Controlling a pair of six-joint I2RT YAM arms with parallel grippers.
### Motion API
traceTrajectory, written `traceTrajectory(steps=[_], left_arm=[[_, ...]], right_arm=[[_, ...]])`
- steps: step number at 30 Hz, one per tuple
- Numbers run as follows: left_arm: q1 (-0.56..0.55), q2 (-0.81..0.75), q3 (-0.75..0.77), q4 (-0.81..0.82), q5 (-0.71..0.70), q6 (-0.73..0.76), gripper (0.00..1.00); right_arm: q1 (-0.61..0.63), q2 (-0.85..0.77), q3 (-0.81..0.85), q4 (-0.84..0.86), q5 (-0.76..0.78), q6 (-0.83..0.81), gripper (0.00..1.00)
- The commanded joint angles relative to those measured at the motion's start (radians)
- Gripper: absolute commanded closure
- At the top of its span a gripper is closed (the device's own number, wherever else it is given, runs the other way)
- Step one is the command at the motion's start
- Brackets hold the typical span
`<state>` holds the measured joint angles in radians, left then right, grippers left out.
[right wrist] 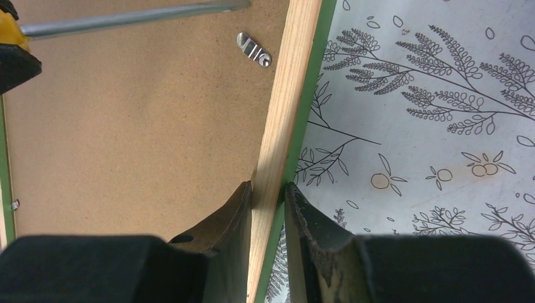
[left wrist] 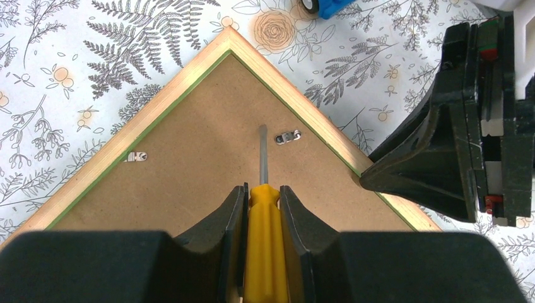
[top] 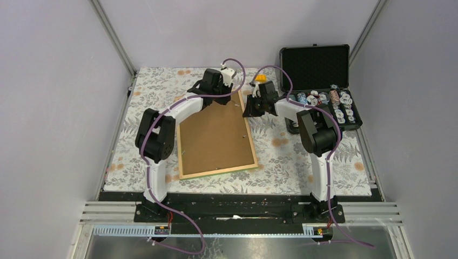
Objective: Take the photo out of the frame
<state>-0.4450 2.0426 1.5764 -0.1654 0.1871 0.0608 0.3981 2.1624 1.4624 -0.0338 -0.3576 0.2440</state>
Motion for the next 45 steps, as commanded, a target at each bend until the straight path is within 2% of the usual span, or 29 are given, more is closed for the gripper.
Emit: traceTrajectory(steps=[1, 9, 30, 45], left_arm=[[0.003, -0.092, -0.005, 0.009, -0.014, 0.045, 1.00], [0.031, -0.086, 0.017, 0.024, -0.129, 0.047, 1.00], [0.099, 0.031, 0.083, 0.013, -0.158, 0.054, 1.00], [0.119, -0.004, 0.037, -0.002, -0.184, 0.084, 1.00]], right_arm=[[0.003, -0.001, -0.051, -0.012, 0.007, -0.011, 0.78], [0.002, -0.030, -0.109, -0.023, -0.003, -0.028, 0.82], [0.002, -0.013, -0.105, -0.023, -0.006, -0.026, 0.83], [0.002, -0.007, -0.102, -0.023, 0.004, -0.026, 0.84]])
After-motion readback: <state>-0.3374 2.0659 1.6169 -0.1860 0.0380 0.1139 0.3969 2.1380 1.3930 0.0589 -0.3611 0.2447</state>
